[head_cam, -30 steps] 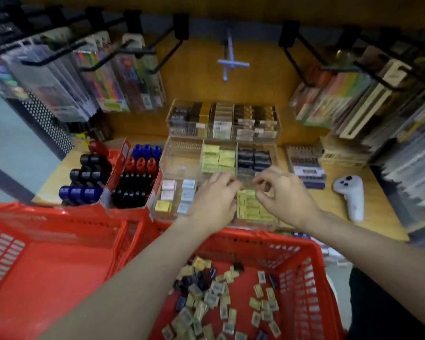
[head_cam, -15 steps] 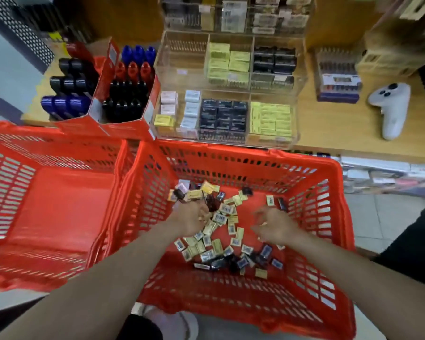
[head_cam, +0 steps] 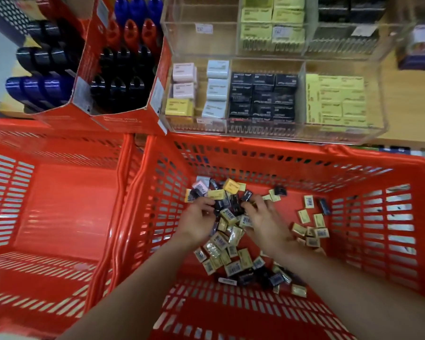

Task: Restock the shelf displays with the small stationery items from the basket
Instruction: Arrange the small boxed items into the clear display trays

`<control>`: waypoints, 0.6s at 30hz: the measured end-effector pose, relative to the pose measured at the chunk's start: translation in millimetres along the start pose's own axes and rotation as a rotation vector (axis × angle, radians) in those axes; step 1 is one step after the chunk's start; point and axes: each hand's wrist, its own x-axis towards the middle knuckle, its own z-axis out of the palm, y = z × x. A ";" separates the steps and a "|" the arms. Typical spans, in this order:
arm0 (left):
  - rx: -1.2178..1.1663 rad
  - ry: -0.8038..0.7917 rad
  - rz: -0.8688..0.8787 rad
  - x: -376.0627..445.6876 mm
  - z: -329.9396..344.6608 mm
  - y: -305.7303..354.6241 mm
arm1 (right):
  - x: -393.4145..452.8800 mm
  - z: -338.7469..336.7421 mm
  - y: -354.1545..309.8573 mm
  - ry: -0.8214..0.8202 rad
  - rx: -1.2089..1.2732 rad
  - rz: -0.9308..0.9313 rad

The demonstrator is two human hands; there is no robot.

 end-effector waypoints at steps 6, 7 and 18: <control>-0.537 -0.017 -0.265 -7.1 13.8 10.7 | -5.5 -16.0 -1.6 0.186 0.447 0.127; -0.675 -0.073 -0.306 -10.6 16.3 12.8 | -6.9 -19.7 -10.1 0.214 0.537 0.126; -1.161 0.044 -0.555 -10.5 -3.6 -10.6 | 9.8 -39.5 -22.3 0.046 0.332 0.069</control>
